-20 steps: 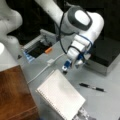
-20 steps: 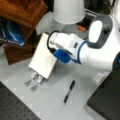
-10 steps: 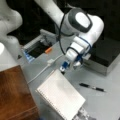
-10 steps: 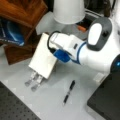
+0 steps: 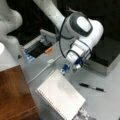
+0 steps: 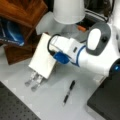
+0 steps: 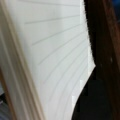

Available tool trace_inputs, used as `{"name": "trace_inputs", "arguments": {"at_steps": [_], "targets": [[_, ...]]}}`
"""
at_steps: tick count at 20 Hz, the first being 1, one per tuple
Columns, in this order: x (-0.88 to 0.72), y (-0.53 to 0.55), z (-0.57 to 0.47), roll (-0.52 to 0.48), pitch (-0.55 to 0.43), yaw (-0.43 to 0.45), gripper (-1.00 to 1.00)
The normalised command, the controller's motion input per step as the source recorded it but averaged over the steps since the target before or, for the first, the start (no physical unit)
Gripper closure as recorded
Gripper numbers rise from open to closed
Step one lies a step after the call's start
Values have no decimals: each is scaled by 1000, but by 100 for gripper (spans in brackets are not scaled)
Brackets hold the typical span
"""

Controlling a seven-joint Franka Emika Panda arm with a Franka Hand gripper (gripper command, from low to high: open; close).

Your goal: Turn off the lamps. Pick up the book. Place the book on the shelf position.

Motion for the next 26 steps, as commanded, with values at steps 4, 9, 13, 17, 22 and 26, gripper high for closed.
{"name": "trace_inputs", "arguments": {"at_steps": [4,9,13,17,22,26], "targets": [[207,55,-126,-437,58,-53,-100],[185,74,-96,-383,76,-28,100],[164,38,-123,-317,50,-17,100],[169,21,-118,-297,44,2,100],[173,-21,-139,-290,31,47,100],[152,4,-157,-264,15,67,100]]}}
